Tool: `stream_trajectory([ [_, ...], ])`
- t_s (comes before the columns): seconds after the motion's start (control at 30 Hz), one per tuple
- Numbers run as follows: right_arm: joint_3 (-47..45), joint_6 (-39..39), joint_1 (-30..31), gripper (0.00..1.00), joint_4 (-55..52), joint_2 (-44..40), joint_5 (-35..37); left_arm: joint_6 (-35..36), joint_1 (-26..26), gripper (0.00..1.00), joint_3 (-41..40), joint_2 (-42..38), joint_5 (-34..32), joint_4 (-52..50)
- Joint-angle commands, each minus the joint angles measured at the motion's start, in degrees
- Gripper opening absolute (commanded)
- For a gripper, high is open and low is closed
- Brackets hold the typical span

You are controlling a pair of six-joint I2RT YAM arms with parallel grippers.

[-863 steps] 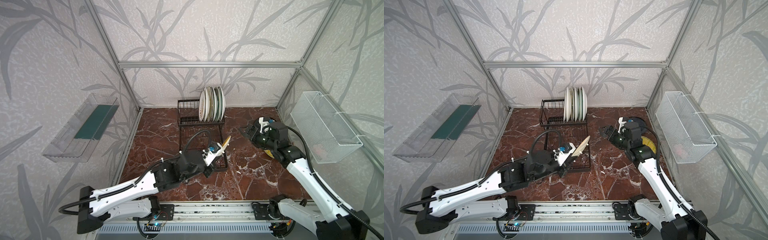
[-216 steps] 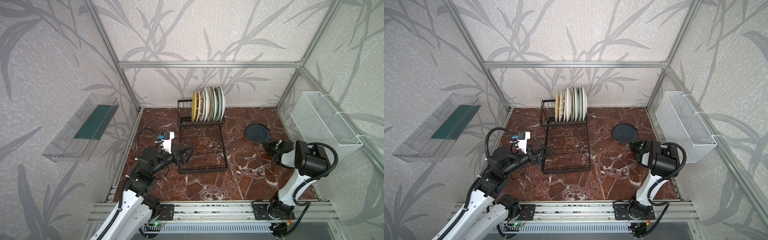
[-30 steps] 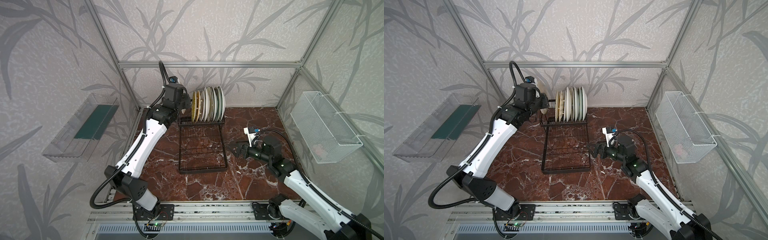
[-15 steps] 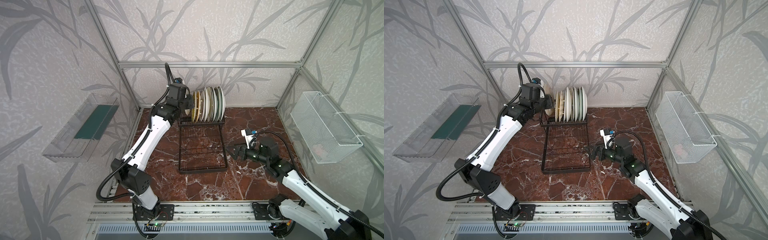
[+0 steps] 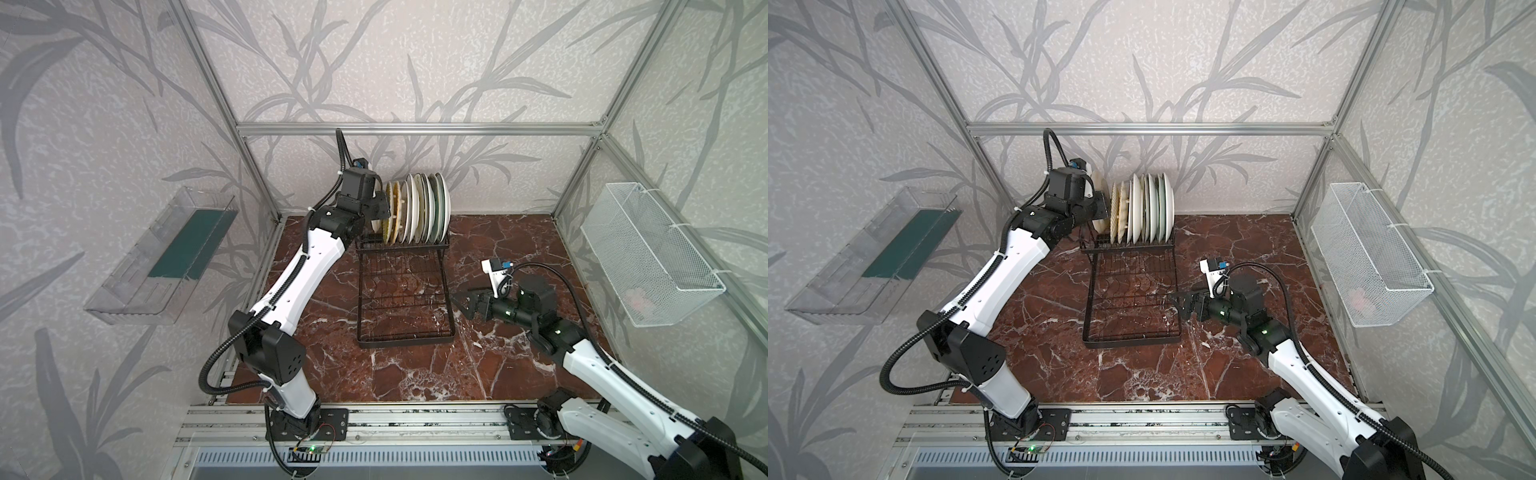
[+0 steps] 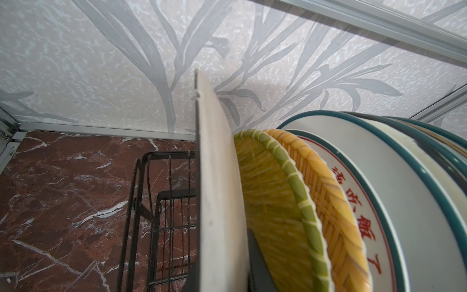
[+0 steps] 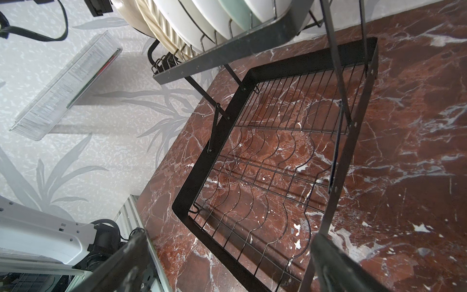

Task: Load plates into a dish rack
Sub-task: Place the plate on the dish rack.

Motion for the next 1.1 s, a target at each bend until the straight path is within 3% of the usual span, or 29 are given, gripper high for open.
stream_trajectory([
  [0.0,-0.4,0.3,0.3,0.99,1.8,0.4,0.1,0.3,0.4,0.0,0.8,-0.5,-1.9,6.2],
  [0.57,-1.2,0.9,0.2,0.99,3.2,1.5,-0.5,-0.1,-0.1,0.0,-4.2,-0.5,-3.5,9.4],
  [1.07,-1.1,0.8,0.3,0.99,3.1,1.9,0.2,1.4,-1.4,0.0,-13.6,-6.1,-5.5,15.9],
])
